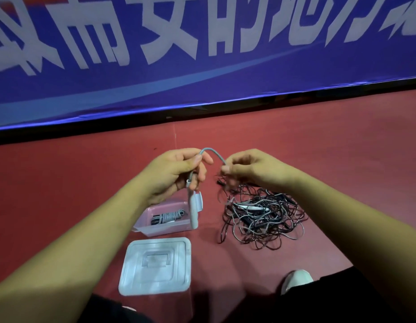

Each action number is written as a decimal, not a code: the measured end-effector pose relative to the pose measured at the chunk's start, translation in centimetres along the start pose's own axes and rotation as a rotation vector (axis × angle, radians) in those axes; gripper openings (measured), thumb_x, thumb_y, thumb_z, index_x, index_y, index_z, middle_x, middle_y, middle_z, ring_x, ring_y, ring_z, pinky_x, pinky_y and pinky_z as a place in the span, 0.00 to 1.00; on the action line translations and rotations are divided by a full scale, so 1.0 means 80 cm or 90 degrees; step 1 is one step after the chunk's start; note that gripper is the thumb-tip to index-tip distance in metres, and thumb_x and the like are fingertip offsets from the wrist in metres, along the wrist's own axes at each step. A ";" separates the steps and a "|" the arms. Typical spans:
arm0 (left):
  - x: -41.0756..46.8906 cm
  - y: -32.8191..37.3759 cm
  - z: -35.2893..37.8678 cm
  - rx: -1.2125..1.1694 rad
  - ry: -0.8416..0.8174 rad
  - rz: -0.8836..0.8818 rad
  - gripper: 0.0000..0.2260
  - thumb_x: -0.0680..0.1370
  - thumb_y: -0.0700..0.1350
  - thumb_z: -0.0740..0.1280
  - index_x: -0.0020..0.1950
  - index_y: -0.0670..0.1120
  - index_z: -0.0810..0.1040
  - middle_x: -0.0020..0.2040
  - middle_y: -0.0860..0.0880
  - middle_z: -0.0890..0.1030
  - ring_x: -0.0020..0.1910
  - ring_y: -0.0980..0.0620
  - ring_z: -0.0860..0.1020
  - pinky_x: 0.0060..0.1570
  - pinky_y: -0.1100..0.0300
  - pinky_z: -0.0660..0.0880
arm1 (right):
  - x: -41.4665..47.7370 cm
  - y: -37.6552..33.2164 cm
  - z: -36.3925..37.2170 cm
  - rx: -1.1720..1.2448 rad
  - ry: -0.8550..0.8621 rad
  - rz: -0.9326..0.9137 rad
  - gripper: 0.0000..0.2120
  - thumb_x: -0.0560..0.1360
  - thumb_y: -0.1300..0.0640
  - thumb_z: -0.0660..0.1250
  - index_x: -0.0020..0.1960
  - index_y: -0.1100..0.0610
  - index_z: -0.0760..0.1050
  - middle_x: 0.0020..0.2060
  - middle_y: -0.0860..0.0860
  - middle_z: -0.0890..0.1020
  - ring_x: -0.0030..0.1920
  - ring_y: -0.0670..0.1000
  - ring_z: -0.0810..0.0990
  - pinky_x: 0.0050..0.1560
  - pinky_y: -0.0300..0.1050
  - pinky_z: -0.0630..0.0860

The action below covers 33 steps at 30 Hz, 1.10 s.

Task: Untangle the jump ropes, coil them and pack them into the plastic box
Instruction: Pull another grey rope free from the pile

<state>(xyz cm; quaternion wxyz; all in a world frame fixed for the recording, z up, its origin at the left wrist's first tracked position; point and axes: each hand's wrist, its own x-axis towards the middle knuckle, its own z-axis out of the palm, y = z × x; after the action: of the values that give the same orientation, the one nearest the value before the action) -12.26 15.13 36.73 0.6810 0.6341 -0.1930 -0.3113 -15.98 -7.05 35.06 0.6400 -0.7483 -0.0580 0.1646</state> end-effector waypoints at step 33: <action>0.026 -0.004 -0.022 -0.241 0.280 0.082 0.06 0.84 0.43 0.59 0.48 0.45 0.68 0.43 0.44 0.82 0.24 0.55 0.69 0.19 0.68 0.58 | -0.013 0.024 -0.045 -0.242 0.007 0.122 0.13 0.79 0.56 0.67 0.40 0.63 0.78 0.27 0.56 0.77 0.25 0.51 0.71 0.27 0.41 0.66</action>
<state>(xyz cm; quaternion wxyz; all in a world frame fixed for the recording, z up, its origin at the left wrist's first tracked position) -9.64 15.02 35.97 0.8313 0.5340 -0.0194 -0.1530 -16.04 -11.09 33.81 0.4691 -0.8585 -0.0134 0.2066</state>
